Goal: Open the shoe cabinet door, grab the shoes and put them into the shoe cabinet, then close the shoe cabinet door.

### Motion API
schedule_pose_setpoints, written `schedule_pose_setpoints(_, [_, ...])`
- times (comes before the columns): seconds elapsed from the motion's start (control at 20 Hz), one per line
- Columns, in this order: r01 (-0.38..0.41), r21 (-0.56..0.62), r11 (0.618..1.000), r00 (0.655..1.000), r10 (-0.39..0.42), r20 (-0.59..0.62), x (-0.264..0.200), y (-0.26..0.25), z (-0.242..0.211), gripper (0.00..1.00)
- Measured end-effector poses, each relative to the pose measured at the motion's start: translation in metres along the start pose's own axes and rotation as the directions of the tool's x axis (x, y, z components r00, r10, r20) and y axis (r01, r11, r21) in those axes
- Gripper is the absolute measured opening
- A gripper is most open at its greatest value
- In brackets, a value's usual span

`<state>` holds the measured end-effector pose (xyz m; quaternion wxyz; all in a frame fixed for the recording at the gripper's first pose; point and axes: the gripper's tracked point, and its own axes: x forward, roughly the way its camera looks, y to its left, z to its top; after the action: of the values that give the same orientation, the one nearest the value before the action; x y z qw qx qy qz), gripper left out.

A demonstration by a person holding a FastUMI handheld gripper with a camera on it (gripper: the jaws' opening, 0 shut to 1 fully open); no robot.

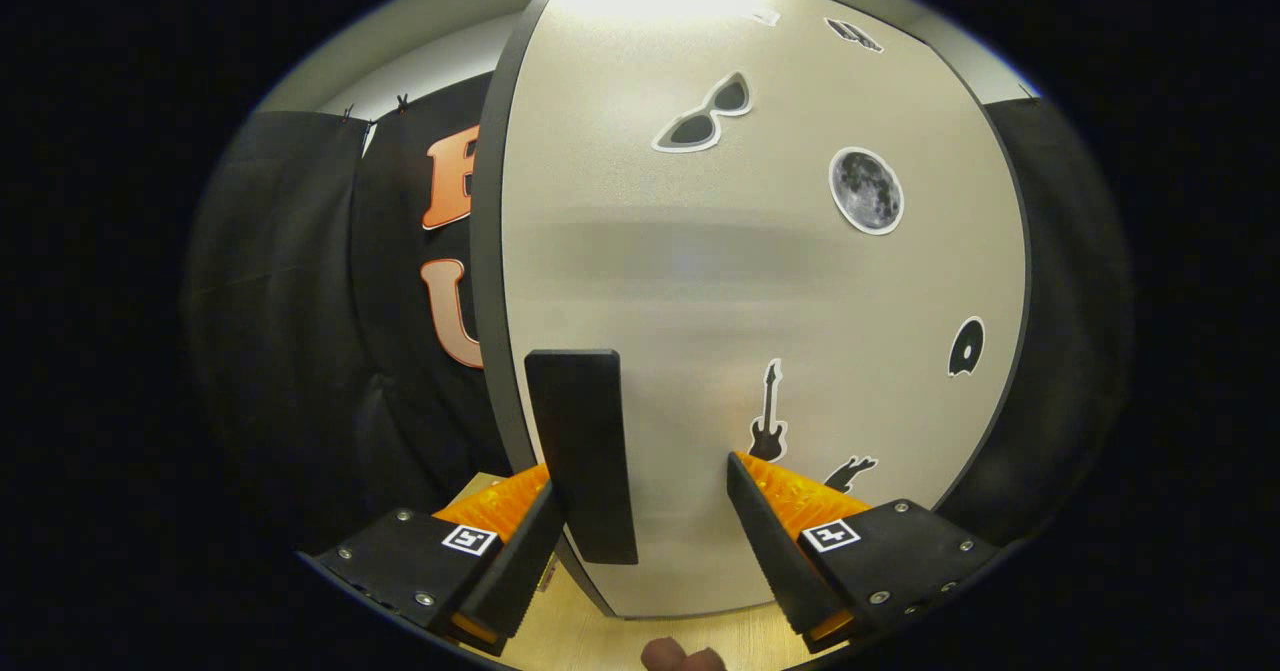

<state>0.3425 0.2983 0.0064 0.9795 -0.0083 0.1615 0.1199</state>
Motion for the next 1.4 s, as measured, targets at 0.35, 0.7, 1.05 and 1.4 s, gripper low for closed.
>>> schedule_pose_setpoints(0.35, [0.005,0.026,1.0,1.0,-0.005,-0.02,0.001,0.001,0.001,0.95])
schedule_pose_setpoints(0.7, [-0.041,0.013,0.999,0.998,0.041,0.042,-0.059,0.009,0.023,0.95])
schedule_pose_setpoints(1.05, [0.018,0.037,0.999,0.993,-0.022,0.115,-0.141,-0.026,0.05,0.95])
schedule_pose_setpoints(1.4, [0.085,0.03,0.996,0.977,-0.089,0.195,-0.224,-0.093,0.066,0.95])
